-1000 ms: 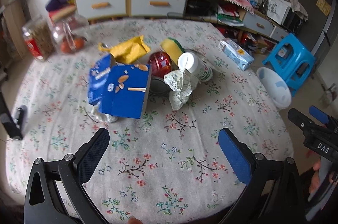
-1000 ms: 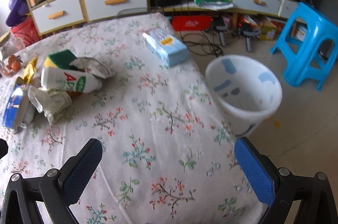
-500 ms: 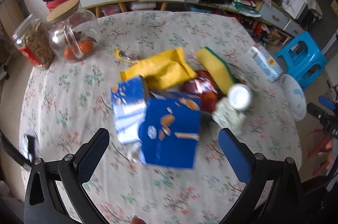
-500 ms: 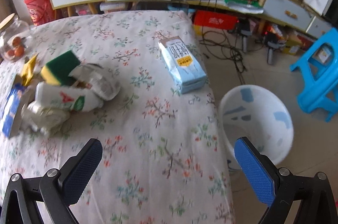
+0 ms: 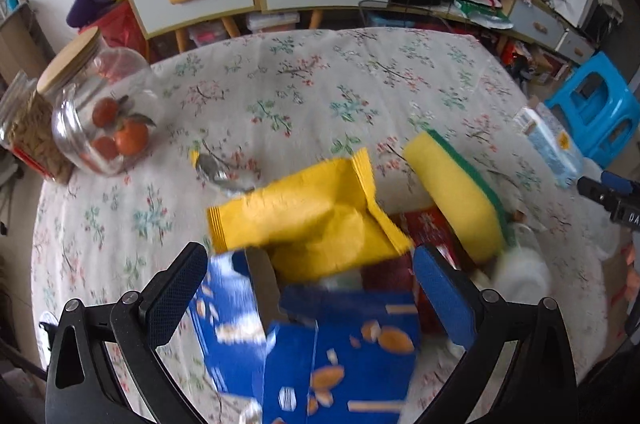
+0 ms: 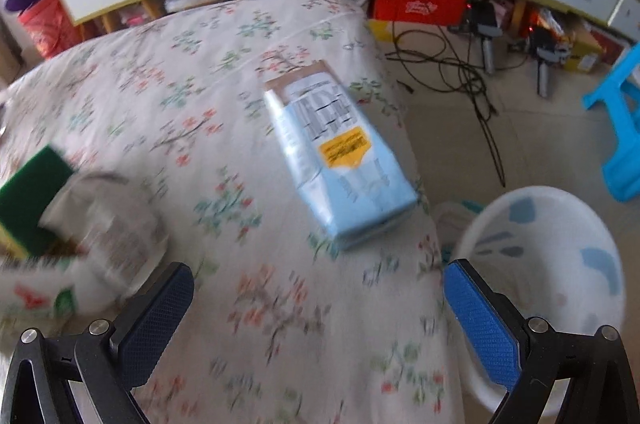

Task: Collect trash
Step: 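Reach the right gripper to the light-blue milk carton and close on it, then carry the milk carton to the white bin with the right gripper while the left gripper grasps the yellow wrapper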

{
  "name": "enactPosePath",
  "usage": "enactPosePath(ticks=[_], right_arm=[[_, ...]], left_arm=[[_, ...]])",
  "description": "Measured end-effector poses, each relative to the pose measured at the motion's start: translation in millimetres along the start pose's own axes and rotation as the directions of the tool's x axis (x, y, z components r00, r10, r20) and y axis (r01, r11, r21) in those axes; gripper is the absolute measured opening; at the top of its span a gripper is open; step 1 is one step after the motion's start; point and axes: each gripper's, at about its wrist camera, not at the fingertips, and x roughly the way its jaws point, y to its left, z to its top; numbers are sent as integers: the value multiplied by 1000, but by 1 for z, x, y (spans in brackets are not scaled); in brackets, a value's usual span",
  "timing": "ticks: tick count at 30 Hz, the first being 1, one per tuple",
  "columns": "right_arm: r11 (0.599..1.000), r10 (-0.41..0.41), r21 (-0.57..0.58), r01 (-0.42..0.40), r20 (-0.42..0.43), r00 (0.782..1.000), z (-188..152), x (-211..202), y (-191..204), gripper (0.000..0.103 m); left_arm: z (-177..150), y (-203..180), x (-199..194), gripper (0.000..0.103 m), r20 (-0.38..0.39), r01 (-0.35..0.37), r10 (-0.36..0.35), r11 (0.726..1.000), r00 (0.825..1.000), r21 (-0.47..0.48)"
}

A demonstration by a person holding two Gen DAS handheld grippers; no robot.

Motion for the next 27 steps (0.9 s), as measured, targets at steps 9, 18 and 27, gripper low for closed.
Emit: enactPosePath(ticks=[9, 18, 27], right_arm=[[998, -8, 70, 4, 58, 998, 20, 41, -22, 100], [999, 6, 45, -9, 62, 998, 23, 53, -13, 71], [998, 33, 49, -37, 80, 996, 17, 33, -12, 65]], left_arm=[[9, 8, 19, 81, 19, 27, -26, 998, 999, -59], [9, 14, 16, 40, 24, 45, -44, 996, 999, -80], [10, 26, 5, 11, 53, 57, -50, 990, 997, -126]])
